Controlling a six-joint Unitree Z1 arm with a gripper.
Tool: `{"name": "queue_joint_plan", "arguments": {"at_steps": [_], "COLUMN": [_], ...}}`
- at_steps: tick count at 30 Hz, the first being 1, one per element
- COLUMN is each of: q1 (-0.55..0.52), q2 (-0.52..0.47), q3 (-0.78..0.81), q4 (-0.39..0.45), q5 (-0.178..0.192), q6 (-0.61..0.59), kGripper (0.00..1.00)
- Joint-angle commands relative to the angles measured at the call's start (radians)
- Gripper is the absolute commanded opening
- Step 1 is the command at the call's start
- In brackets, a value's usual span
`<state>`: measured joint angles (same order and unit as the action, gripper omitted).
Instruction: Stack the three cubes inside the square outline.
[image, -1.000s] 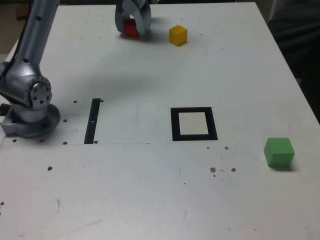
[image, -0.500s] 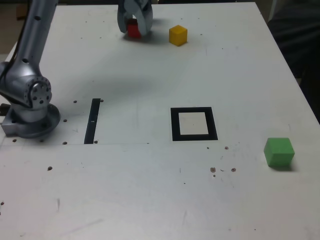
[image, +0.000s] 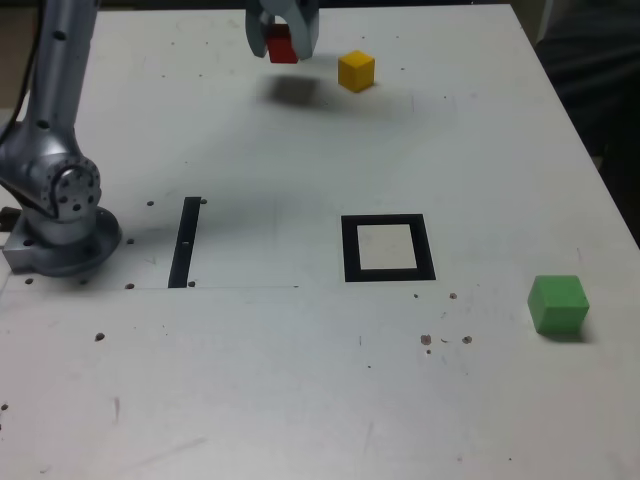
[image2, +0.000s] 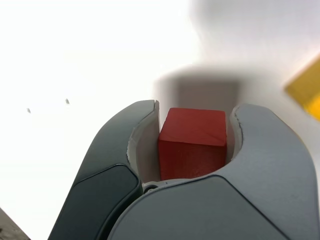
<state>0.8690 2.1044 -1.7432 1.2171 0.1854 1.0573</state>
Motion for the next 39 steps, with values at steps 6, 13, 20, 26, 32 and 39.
{"name": "queue_joint_plan", "arguments": {"at_steps": [6, 13, 20, 26, 32, 39], "q1": [-0.096, -0.2, -0.326, -0.437, -0.541, -0.646], "q2": [-0.088, -0.164, -0.221, -0.249, -0.269, -0.274], "q3": [0.087, 0.188, 0.272, 0.319, 0.345, 0.353], "q4": [0.036, 0.033, 0.034, 0.037, 0.038, 0.038], "q5": [0.032, 0.034, 0.026, -0.003, -0.024, -0.035], "q6": [-0.102, -0.214, -0.359, -0.468, -0.566, -0.679], "kGripper": [0.33, 0.33, 0.33, 0.33, 0.33, 0.33]}}
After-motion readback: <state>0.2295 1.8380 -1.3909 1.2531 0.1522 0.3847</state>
